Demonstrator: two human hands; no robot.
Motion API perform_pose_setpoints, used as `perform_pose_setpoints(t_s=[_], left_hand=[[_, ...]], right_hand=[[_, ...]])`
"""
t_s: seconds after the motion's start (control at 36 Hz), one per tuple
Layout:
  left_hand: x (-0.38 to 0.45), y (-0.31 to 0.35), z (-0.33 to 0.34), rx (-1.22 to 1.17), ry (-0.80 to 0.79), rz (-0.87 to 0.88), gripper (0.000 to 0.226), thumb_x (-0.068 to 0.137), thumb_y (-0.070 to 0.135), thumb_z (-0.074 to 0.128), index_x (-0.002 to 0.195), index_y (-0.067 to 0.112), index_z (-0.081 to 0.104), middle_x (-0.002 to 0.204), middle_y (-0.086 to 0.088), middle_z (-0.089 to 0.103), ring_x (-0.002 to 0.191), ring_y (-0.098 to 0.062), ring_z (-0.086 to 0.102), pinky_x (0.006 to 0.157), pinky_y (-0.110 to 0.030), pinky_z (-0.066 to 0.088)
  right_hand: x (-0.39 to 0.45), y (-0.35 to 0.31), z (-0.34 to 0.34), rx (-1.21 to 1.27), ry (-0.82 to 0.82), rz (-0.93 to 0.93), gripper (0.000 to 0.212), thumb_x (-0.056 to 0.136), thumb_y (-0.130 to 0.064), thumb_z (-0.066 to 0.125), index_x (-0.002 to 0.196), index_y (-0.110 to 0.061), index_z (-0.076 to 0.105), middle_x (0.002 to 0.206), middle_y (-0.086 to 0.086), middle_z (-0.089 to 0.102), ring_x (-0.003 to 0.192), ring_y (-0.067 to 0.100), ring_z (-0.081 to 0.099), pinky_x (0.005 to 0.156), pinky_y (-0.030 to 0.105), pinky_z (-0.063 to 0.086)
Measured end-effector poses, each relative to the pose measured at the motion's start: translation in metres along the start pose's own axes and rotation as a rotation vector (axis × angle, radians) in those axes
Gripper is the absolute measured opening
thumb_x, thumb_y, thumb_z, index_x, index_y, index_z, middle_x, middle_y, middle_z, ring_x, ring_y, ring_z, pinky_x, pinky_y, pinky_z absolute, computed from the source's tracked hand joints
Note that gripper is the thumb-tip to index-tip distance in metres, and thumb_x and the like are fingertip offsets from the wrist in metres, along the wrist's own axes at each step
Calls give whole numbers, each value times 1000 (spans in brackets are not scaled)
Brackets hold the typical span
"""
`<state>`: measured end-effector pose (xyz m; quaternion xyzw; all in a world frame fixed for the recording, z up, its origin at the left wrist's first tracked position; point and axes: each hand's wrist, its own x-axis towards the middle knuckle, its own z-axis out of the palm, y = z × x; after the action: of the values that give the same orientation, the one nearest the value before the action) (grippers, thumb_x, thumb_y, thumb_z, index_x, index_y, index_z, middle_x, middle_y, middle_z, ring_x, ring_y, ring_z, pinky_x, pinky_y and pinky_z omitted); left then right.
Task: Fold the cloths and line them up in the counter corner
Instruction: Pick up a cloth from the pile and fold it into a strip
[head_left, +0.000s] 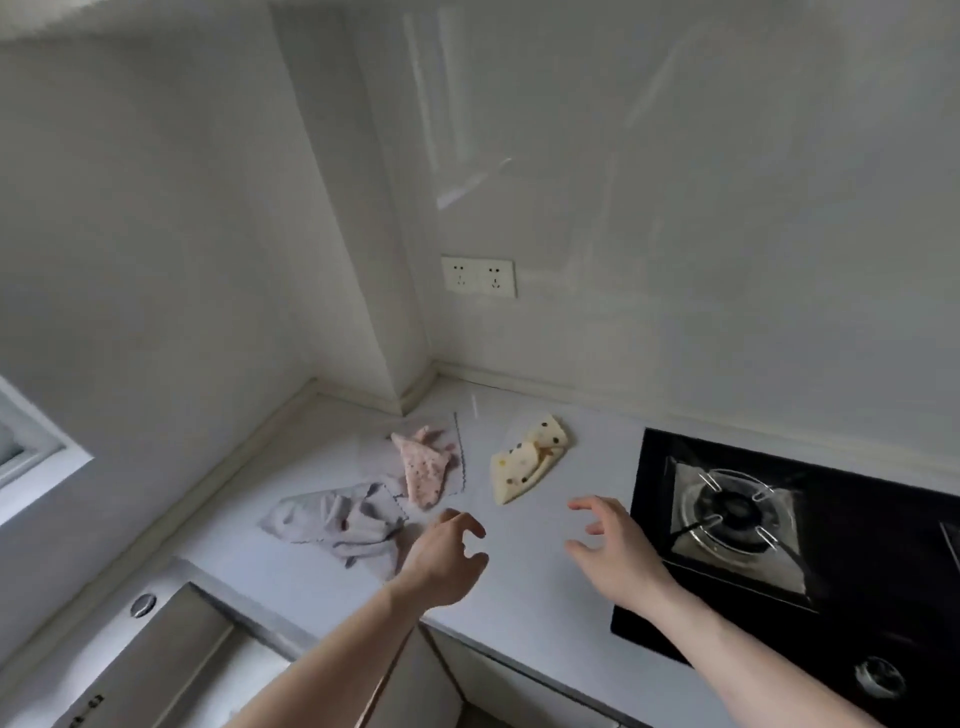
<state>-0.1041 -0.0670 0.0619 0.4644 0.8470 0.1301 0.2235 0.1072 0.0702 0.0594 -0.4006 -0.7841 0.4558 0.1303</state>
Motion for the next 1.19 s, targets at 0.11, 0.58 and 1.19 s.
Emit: perform_pose_setpoints(t_s=[0.11, 0.58, 1.19], left_hand=[[50, -23, 20, 37, -84, 61, 37, 92, 34, 62, 129, 28, 56, 145, 2, 42, 121, -18, 55, 102, -27, 43], [173, -71, 159, 112, 231, 304, 55, 91, 45, 40, 144, 28, 39, 164, 2, 23, 151, -20, 16, 125, -32, 10], [110, -90, 185, -52, 557, 359, 23, 88, 12, 57, 108, 19, 65, 113, -2, 65, 102, -26, 63, 82, -34, 49]], right_hand=[[24, 14, 22, -66, 70, 65, 43, 92, -20, 63, 132, -33, 51, 132, -15, 43, 115, 4, 50, 80, 13, 42], [96, 163, 111, -660, 106, -27, 62, 93, -55, 36, 151, -33, 33, 162, -9, 21, 151, 13, 18, 120, 30, 17], [26, 158, 162, -797, 190, 2, 60, 106, -45, 24, 160, -19, 20, 168, 10, 13, 155, 23, 11, 126, 38, 9]])
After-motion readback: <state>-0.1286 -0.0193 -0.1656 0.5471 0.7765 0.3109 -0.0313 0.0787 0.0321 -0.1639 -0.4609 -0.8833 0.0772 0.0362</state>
